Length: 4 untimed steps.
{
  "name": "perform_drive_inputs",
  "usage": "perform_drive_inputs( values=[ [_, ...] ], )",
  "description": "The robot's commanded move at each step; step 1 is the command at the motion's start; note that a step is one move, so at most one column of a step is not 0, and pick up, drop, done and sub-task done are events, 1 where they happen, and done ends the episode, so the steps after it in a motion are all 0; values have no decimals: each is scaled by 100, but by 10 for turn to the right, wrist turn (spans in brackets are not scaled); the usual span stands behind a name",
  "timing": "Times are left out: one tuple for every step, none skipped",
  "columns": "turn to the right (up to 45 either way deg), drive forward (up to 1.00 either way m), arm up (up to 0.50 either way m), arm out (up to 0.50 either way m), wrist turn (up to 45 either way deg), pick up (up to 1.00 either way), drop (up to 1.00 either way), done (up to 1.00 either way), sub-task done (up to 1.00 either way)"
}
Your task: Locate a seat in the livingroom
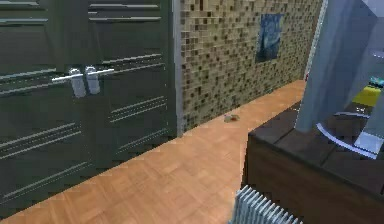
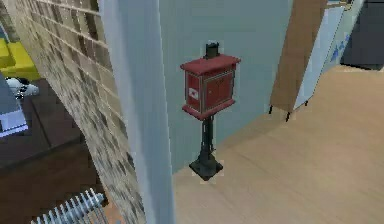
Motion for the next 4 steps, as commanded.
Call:
perform_drive_inputs(
  values=[
    [0,80,0,0,0,0,0,0,0],
    [120,0,0,0,0,0,0,0,0],
    [0,55,0,0,0,0,0,0,0],
    [330,0,0,0,0,0,0,0,0]
  ],
)
